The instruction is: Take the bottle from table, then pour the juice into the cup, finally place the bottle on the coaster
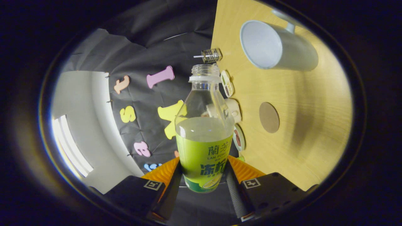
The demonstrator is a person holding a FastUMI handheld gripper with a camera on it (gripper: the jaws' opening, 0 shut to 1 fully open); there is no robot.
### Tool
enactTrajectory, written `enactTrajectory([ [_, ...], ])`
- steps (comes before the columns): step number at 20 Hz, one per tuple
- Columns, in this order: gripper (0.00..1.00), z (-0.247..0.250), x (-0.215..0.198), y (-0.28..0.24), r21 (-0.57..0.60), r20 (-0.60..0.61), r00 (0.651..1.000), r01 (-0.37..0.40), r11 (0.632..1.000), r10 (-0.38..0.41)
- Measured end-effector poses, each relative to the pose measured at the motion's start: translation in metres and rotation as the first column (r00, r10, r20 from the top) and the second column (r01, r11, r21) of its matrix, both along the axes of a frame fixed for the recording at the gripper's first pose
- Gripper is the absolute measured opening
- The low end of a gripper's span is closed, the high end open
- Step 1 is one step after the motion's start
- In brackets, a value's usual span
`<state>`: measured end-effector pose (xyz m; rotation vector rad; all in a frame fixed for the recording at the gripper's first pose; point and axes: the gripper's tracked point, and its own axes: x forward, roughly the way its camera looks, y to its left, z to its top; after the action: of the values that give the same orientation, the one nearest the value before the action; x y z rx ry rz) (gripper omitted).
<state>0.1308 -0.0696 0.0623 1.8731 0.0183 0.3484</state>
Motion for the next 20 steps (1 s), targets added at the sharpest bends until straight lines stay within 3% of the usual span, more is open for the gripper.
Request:
enactTrajectory([
  [20,0.77,0.023,0.0,-0.012,0.122,0.019,1.0,0.009,0.993,-0.011],
])
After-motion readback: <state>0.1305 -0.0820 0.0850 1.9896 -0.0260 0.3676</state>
